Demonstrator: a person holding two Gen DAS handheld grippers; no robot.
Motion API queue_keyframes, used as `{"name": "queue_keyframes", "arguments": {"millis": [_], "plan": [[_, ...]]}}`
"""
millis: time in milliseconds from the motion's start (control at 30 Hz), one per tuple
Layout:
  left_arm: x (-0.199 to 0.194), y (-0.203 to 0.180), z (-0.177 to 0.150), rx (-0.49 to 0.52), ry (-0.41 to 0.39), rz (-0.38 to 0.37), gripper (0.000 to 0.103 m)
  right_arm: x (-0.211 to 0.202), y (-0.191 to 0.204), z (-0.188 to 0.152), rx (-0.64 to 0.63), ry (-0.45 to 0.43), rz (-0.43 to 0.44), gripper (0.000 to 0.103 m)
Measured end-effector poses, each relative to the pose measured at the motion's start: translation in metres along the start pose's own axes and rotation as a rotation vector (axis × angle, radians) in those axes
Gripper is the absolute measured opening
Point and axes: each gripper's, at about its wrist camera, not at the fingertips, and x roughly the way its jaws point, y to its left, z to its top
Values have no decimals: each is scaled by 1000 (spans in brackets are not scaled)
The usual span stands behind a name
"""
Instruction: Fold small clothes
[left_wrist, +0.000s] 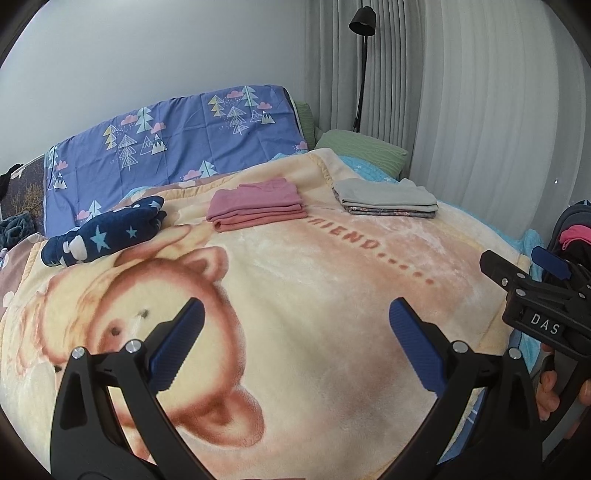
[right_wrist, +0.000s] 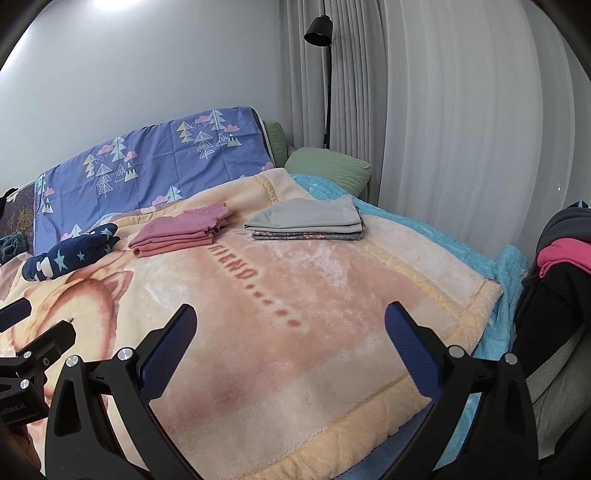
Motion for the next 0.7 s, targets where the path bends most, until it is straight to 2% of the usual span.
{"name": "queue_keyframes", "arguments": {"millis": [700], "plan": [[0,0,-5,-3,5,1,101,0,-1,0,-1,3,-1,102]]}}
